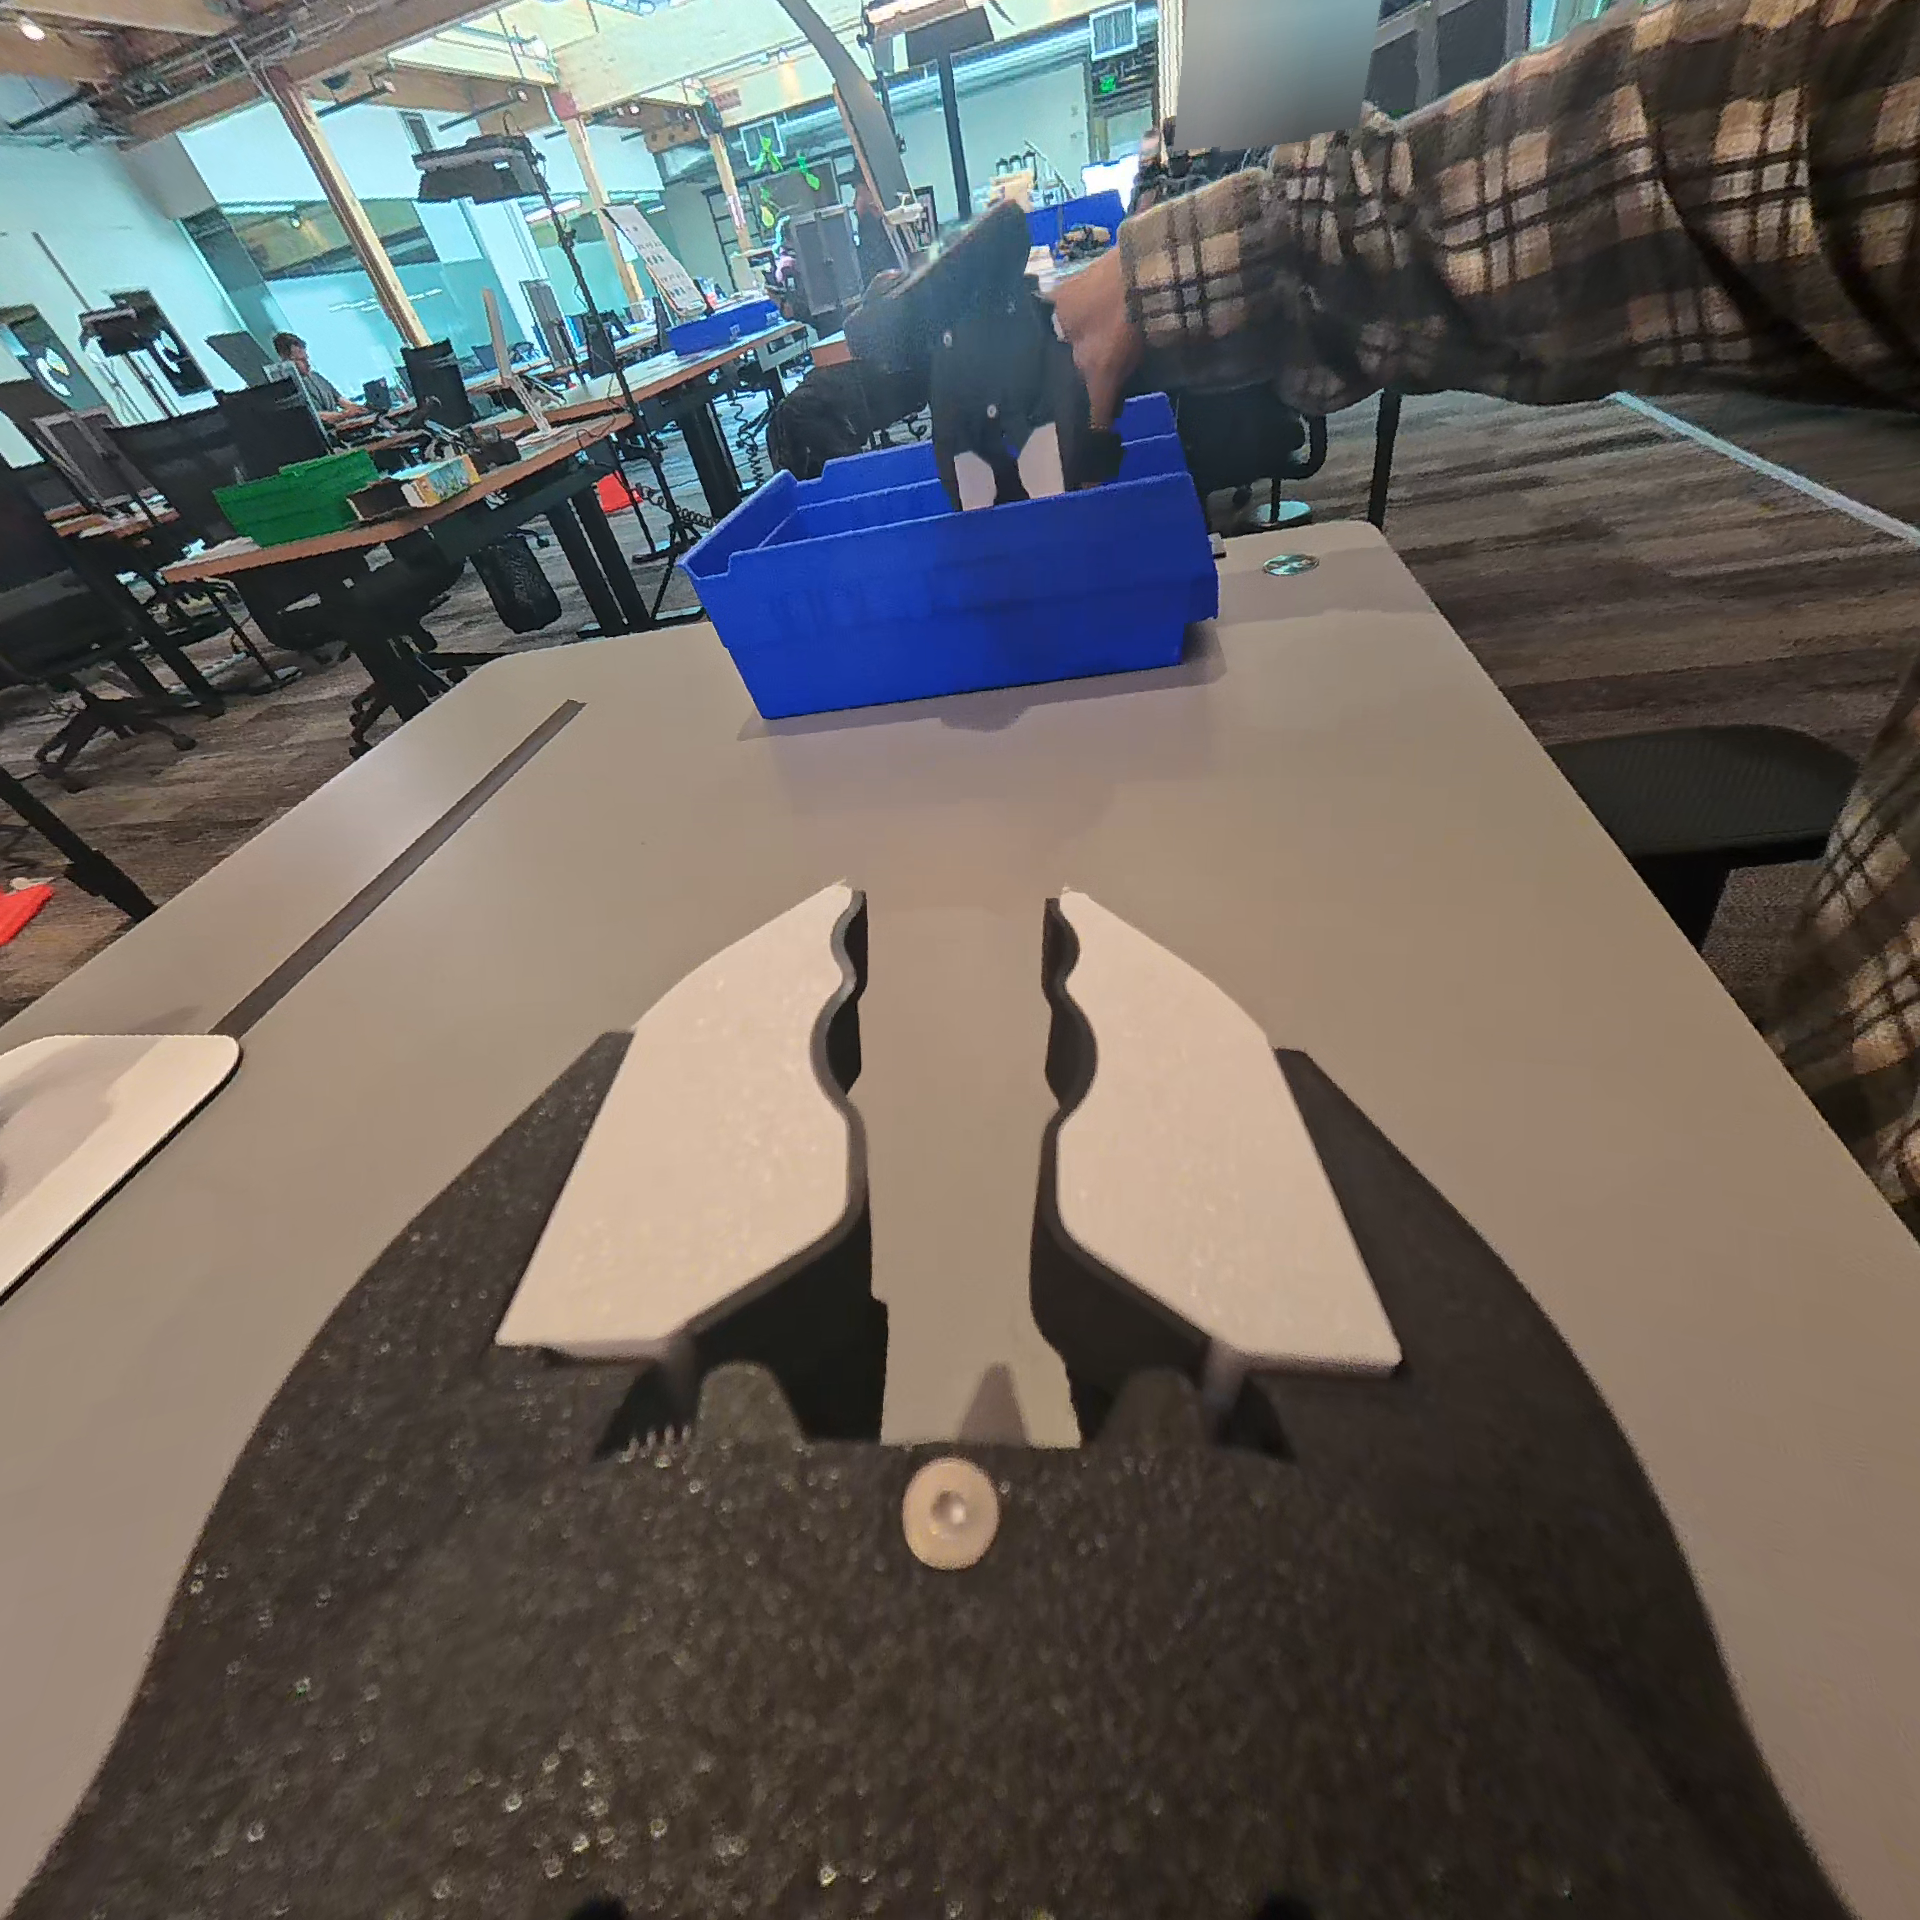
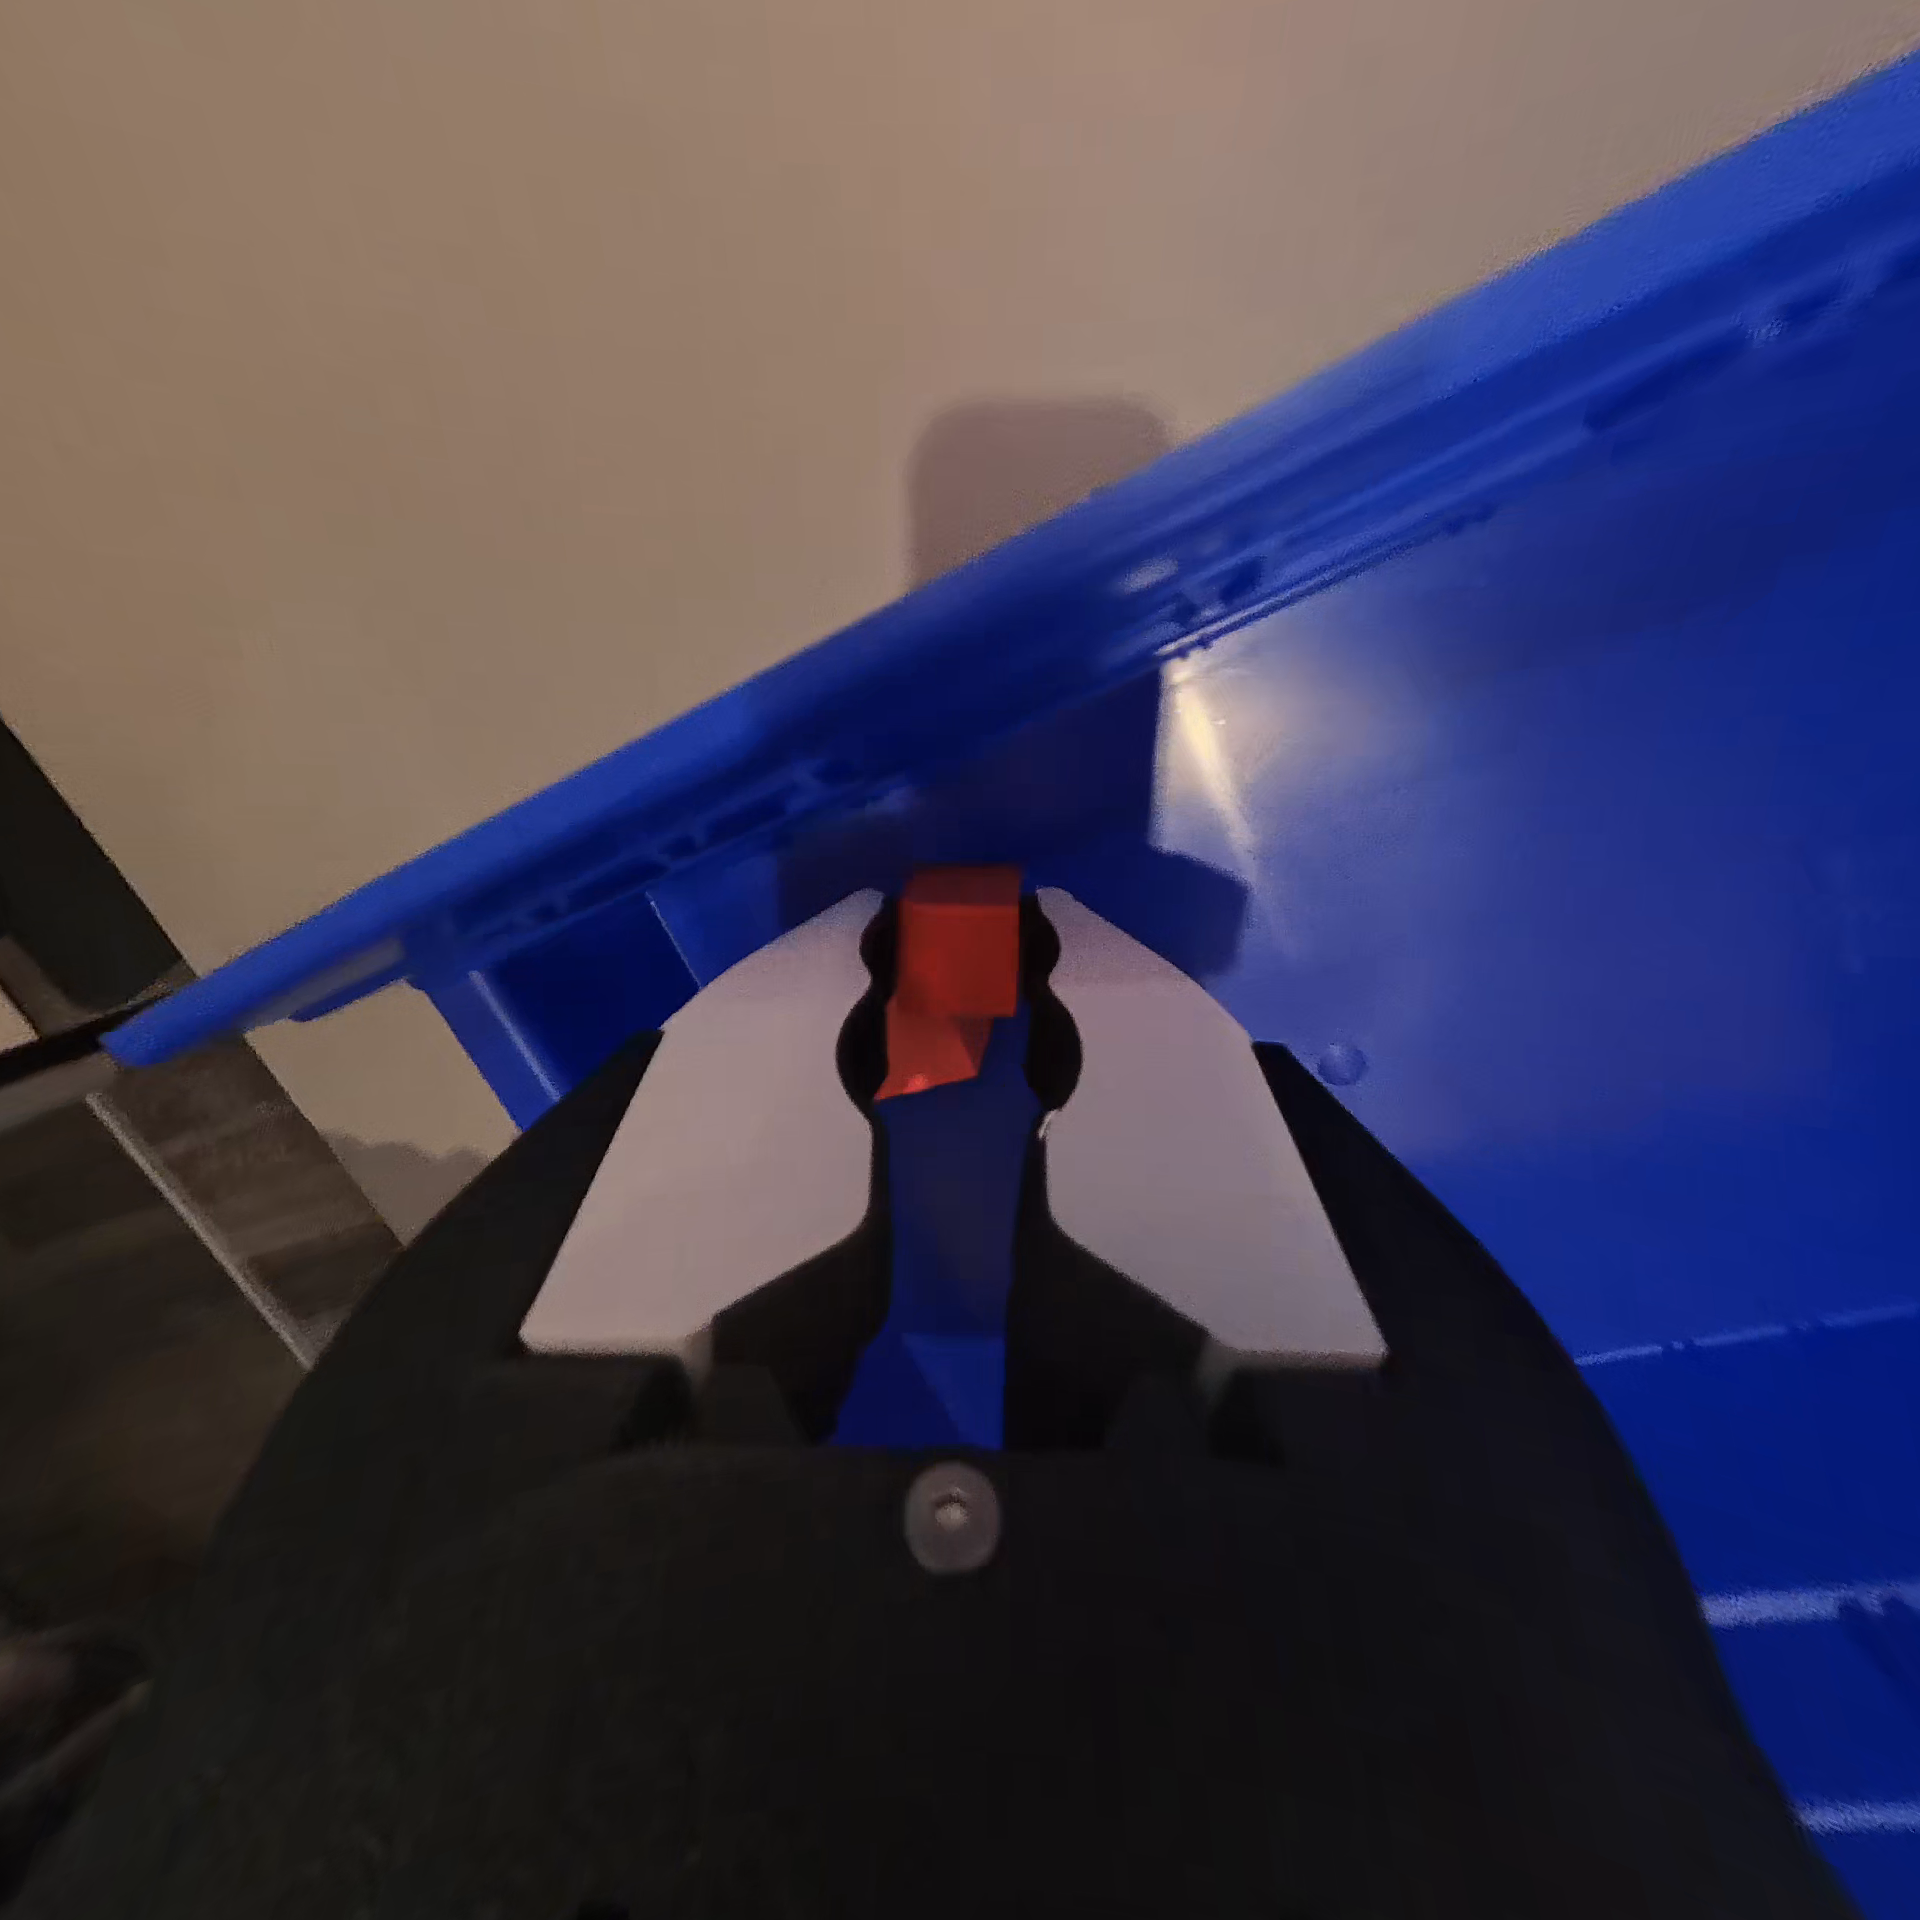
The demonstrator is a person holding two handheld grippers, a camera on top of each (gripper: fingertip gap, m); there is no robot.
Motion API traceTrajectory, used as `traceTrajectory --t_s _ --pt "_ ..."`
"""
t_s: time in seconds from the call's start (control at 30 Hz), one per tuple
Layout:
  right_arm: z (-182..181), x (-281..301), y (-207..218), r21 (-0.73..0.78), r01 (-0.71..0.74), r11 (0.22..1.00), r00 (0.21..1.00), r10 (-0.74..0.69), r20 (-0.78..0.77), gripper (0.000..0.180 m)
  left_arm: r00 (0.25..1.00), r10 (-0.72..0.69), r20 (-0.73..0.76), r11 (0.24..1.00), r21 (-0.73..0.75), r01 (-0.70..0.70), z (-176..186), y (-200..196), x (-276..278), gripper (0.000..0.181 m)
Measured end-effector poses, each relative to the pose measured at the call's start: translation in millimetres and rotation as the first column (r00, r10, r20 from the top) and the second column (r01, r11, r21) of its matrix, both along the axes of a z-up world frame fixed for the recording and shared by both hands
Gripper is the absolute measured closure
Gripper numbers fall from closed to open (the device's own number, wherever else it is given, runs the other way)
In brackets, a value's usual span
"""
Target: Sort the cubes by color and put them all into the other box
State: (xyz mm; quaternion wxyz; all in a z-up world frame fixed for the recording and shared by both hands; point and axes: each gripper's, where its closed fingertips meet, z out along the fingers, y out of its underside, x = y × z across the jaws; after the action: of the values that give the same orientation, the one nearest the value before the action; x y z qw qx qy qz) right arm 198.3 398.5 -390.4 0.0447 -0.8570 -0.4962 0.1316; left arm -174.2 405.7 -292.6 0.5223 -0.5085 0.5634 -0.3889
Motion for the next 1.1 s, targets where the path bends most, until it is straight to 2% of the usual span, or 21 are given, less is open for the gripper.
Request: traceTrajectory --t_s 0.17,0.33,0.4,0.47,0.53,0.63,0.73,0.8,0.93,1.0,1.1 --pt "-9.7 -5.2 -10.2 -0.044 -0.041 0.998 0.999 0.041 -0.014 0.157 1.0 -0.009 -0.004 1.0 -0.001 0.009 -0.2 -0.7 0.1 0.149" --pt "17.5 5.5 -6.9 0.037 -0.002 0.999 1.0 0.002 0.008 0.136 1.0 0.0 0.008 1.0 -0.004 0.0 3.1 1.1 -1.1 0.148" --pt "45.6 16.1 0.8 0.128 0.042 0.991 0.998 -0.048 0.037 0.127 1.0 0.007 0.015 1.0 -0.003 -0.007 5.9 1.8 -2.1 0.147" --pt "87.9 24.0 11.7 0.255 0.115 0.96 0.992 -0.126 0.025 0.126 1.0 0.019 0.02 1.0 0.002 -0.019 9.1 2.8 -3.8 0.147" --pt "140.5 16.2 20.2 0.383 0.221 0.897 0.975 -0.199 -0.095 0.123 0.999 0.035 0.024 0.999 0.005 -0.035 13.2 3.4 -5.8 0.147" --pt "209.6 -22.3 16.6 0.482 0.361 0.798 0.916 -0.206 -0.345 0.124 0.997 0.08 0.019 0.997 0.02 -0.081 21.0 6.0 -10.6 0.147" --pt "239.8 -81.5 4.6 0.527 0.461 0.714 0.816 -0.106 -0.569 0.122 0.986 0.165 0.021 0.986 0.026 -0.165 33.5 11.6 -21.6 0.146" --pt "237.2 -131.8 -7.1 0.533 0.468 0.705 0.729 0.033 -0.684 0.117 0.97 0.243 0.014 0.97 0.025 -0.243 41.9 16.2 -37.5 0.142" --pt "194.1 -224.7 -11.8 0.508 0.412 0.756 0.582 0.211 -0.786 0.12 0.888 0.46 -0.032 0.888 0.037 -0.459 60.3 31.8 -105.0 0.14" --pt "171.0 -264.1 1.2 0.488 0.389 0.781 0.528 0.246 -0.813 0.121 0.817 0.571 -0.078 0.821 0.063 -0.568 69.5 39.9 -155.7 0.139" --pt "142.2 -320.0 21.6 0.404 0.345 0.847 0.437 0.236 -0.868 0.125 0.659 0.725 -0.2 0.685 0.108 -0.721 76.5 52.5 -248.9 0.135"
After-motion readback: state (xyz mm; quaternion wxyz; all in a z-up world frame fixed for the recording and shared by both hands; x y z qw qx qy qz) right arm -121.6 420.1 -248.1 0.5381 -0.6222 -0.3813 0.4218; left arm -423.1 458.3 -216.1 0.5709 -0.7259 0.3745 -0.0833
